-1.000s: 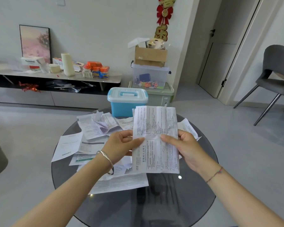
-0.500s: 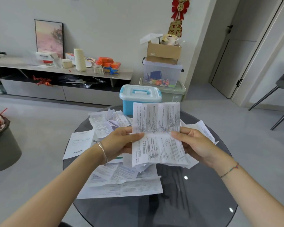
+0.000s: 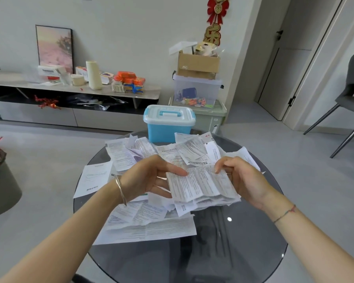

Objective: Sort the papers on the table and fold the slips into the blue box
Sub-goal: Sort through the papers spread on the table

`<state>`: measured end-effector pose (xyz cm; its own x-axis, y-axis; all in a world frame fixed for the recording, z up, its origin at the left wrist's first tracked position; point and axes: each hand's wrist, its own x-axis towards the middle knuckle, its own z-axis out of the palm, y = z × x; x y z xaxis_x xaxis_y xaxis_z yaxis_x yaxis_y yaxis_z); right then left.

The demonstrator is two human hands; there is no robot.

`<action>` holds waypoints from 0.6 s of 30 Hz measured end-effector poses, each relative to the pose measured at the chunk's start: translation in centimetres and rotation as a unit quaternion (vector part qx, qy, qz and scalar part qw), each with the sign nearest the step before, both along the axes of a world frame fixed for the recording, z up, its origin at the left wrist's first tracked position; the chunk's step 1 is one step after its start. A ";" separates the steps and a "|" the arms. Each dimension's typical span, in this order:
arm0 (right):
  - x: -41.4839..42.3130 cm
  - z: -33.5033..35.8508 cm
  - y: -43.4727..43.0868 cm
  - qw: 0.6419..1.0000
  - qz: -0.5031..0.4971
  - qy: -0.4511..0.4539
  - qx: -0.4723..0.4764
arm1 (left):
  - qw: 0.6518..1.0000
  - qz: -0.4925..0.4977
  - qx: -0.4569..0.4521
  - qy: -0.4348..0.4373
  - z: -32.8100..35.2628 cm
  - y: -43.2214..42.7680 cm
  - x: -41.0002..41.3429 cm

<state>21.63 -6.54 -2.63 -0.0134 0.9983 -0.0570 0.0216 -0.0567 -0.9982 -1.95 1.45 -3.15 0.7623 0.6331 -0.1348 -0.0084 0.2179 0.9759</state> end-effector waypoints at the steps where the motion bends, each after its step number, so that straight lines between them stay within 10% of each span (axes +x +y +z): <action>1: 0.0 -0.1 -0.1 0.999 0.003 -0.043 0.006 | 0.999 0.006 0.029 0.021 -0.1 -0.2 0.2; 7: -1.0 -0.8 -0.5 0.995 0.061 -0.082 0.011 | 0.968 -0.071 0.143 0.193 -0.7 -1.2 1.6; 18: -2.7 -0.7 0.1 0.966 -0.202 -0.021 0.157 | 0.966 0.186 0.178 0.032 -1.6 -2.4 4.1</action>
